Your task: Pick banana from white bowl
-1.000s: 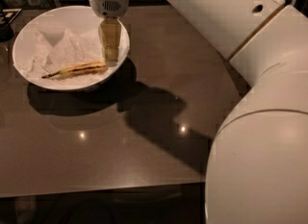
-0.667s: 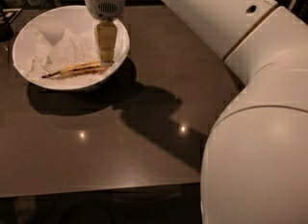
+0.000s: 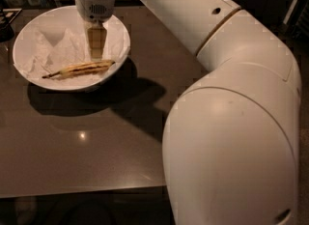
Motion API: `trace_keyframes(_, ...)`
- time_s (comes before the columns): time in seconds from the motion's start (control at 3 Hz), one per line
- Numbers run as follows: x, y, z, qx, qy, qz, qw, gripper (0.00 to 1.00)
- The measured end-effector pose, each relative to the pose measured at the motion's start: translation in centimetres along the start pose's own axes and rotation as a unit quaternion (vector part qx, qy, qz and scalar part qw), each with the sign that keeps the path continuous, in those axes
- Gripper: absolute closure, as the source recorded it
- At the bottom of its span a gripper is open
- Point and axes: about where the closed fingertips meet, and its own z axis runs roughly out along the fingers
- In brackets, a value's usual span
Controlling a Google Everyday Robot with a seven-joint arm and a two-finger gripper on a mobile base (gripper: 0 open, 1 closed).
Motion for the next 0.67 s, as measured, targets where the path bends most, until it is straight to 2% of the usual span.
trace_keyframes(0.33,-0.7,-0.8,1.9,-0.024,-0.001,-0.010,0.9997,0.35)
trace_keyframes(0.67,-1.7,-1.3,3.7,-0.043,-0.003,-0.022,0.9988,0.49)
